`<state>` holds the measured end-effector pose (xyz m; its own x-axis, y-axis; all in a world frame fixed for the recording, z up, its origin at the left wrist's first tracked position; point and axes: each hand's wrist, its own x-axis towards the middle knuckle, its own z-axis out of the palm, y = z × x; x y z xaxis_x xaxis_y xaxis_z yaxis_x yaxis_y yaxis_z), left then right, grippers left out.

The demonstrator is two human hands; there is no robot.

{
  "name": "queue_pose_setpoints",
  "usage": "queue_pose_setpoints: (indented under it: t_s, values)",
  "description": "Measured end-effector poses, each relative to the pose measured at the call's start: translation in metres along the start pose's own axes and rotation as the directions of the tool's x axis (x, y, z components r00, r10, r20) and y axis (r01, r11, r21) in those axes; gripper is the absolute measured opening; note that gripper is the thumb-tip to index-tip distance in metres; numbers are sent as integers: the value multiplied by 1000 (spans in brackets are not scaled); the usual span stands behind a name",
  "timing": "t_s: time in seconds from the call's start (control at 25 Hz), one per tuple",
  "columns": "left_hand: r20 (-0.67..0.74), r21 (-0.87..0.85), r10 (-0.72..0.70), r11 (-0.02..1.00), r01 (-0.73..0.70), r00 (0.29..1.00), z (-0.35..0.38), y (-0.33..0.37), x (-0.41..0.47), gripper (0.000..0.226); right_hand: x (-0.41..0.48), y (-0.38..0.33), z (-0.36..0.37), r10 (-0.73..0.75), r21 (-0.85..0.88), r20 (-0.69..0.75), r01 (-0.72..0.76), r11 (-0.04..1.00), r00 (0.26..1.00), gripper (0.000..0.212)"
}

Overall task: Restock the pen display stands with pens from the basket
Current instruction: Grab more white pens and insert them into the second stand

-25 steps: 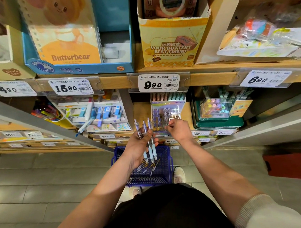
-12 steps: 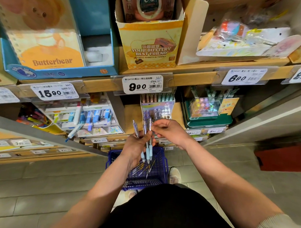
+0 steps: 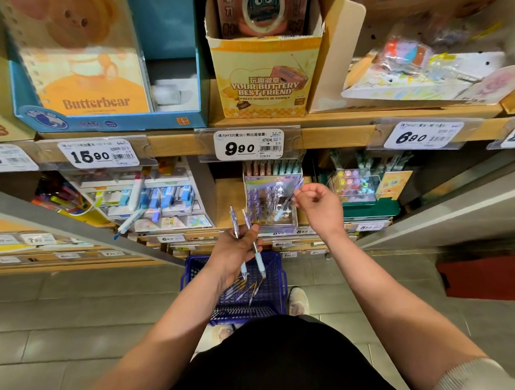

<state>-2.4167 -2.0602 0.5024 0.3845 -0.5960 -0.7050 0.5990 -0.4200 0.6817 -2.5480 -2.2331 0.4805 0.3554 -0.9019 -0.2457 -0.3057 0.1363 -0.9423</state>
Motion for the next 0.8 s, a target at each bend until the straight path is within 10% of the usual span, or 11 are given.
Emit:
queue_pose_setpoints:
  t_s: [0.44,0.8]
  values:
    - [15,-175,30,984,-27,999,-4,5,-6,18,-2,23,25,-229,-317,50,233,919,972,14]
    - [18,-179,17,984,-14,1000,-8,4,-5,14,0,36,32,-142,-539,187,222,812,972,5]
